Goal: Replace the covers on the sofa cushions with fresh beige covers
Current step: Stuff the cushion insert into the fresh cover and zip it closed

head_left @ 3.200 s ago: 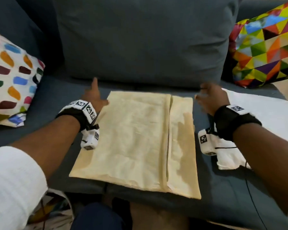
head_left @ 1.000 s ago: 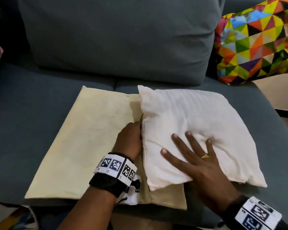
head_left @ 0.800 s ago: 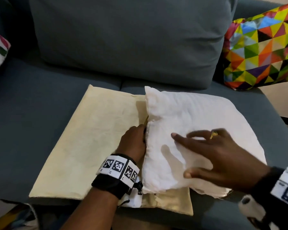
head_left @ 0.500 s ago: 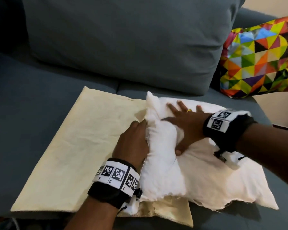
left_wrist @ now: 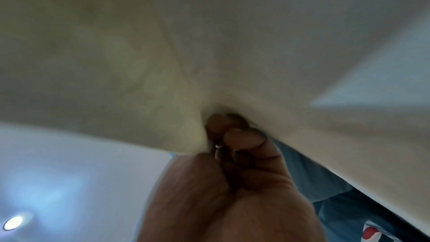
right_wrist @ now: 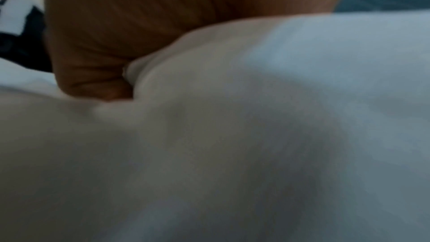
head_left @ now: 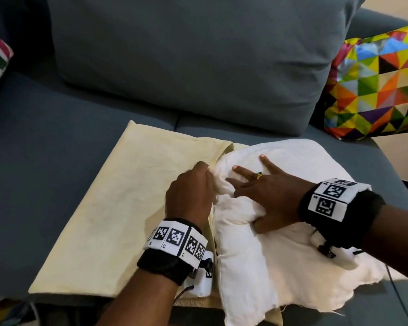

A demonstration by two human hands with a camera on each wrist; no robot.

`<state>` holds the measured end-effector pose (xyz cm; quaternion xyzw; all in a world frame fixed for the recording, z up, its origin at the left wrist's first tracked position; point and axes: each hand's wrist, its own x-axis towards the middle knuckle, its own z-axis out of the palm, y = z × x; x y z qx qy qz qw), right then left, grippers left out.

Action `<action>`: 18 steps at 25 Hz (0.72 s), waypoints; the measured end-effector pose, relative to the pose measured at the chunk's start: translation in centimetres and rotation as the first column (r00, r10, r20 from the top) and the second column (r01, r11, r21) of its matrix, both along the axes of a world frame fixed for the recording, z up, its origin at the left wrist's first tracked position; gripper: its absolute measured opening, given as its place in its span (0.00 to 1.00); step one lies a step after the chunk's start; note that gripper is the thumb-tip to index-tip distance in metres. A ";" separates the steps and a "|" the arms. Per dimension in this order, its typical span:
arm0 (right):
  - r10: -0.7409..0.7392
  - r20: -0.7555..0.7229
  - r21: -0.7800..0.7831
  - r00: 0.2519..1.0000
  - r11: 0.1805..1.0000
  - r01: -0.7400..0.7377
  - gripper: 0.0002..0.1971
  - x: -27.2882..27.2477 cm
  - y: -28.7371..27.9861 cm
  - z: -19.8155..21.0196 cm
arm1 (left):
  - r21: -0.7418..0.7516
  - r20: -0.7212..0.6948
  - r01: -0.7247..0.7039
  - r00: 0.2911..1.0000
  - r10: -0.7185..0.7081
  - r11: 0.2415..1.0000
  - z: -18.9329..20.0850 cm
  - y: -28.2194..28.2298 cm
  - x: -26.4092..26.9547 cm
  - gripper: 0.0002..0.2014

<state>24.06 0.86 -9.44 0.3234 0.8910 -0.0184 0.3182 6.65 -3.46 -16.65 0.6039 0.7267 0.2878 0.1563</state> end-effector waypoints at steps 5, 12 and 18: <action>0.003 0.076 0.047 0.997 0.999 -0.007 0.37 -2.2 1.9 -0.5 | 0.227 -0.083 0.171 0.984 -0.156 0.959 0.0 -1.7 1.7 0.05; -0.189 -0.064 0.204 0.980 0.959 0.198 0.38 -2.0 3.8 0.1 | -0.135 -0.038 0.149 0.987 -0.156 0.980 1.9 -5.0 0.1 0.13; 0.231 -0.099 0.113 0.968 0.969 -0.220 0.53 5.5 -6.9 1.1 | -0.510 -0.037 0.148 0.980 -0.194 0.847 1.1 -11.6 -0.3 0.31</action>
